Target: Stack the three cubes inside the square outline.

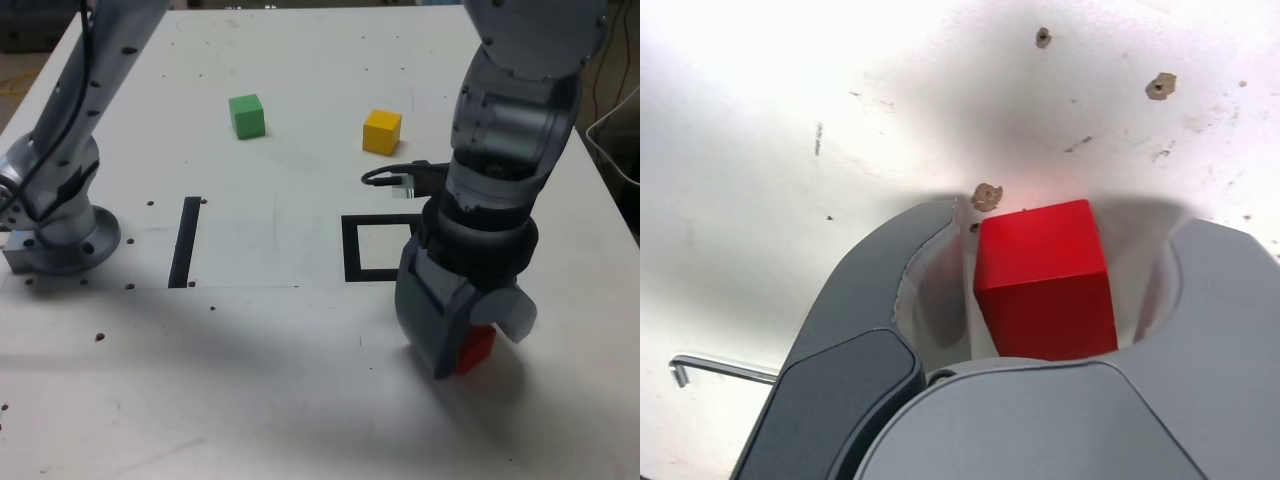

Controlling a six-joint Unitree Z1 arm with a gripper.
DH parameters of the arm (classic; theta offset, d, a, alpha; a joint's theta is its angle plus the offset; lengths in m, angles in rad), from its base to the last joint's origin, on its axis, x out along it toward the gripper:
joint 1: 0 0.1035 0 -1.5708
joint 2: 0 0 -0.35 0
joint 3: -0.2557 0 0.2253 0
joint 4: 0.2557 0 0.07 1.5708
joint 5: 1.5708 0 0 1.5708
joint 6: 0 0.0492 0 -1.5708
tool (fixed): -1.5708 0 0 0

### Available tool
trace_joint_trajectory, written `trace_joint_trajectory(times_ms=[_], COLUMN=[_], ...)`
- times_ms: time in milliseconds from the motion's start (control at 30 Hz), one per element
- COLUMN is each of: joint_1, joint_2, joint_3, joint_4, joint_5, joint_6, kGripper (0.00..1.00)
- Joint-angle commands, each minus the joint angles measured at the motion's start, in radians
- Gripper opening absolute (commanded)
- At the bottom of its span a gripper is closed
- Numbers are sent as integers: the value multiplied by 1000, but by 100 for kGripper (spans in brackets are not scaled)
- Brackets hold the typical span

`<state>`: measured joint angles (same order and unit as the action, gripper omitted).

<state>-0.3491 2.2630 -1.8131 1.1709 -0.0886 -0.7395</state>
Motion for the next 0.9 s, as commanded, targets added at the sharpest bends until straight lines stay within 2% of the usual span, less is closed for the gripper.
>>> trace_joint_trajectory(times_ms=[0, 100, 533, 733, 867], joint_1=[4, 7, 9, 9, 12], joint_2=[7, 6, -48, -100, -135], joint_3=[-3, 0, 30, 73, 100], joint_4=[-3, -3, 3, 10, 2], joint_5=[2, 4, 16, 25, 44], joint_6=[-3, 0, 3, 7, 40], kGripper=[51, 50, 35, 35, 35])
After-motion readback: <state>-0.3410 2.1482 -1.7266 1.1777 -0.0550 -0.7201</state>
